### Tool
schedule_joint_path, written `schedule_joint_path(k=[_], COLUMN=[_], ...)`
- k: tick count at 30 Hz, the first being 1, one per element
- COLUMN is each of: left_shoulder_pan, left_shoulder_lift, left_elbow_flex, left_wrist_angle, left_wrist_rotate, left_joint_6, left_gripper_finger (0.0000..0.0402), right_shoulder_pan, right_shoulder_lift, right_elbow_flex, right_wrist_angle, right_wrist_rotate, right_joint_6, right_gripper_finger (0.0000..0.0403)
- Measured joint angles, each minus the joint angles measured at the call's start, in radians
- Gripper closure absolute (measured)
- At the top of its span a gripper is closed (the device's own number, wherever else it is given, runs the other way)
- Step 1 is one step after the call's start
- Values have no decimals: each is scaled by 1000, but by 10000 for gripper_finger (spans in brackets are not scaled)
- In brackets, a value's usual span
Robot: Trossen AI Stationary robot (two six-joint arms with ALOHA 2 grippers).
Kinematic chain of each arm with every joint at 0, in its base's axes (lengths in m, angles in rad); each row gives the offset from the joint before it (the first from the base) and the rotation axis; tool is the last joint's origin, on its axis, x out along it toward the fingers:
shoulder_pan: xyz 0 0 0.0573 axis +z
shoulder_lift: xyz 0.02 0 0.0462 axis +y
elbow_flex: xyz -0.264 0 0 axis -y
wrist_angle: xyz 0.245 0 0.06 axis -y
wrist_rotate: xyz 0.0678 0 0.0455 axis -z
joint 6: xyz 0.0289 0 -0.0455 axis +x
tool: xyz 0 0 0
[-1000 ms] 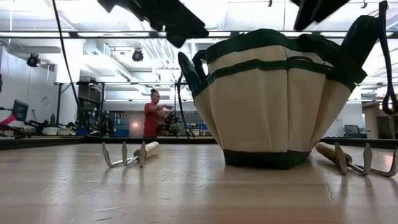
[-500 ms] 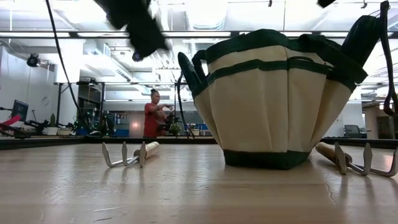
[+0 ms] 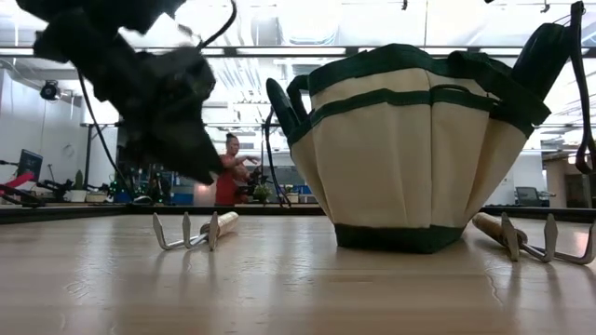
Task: Pick & Place Garden tools in Gardening bag
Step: Put the left hand rake into the gardening bag
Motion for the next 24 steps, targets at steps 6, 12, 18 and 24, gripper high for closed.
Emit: schedule_joint_path(k=[6,12,18,24], left_shoulder_pan=[0,-10,-12,-13], left_shoulder_lift=[11,110,221,314], left_elbow_flex=[-22,7,73,140], left_wrist_angle=[36,60,56,-61], left_wrist_rotate=[-107,-88,-59,-71], left_joint_6=[-70,-37,-45,-40], left_gripper_finger=[158,131,133,133], right_shoulder_pan=[1,1,1,1], right_shoulder_lift=[0,0,0,0], right_elbow_flex=[0,-2,-5,-6], right_wrist_angle=[0,2,6,7], right_wrist_rotate=[11,34,36,36], right_joint_6=[-10,-12,-9,-12], right_gripper_finger=[275,289,303,318])
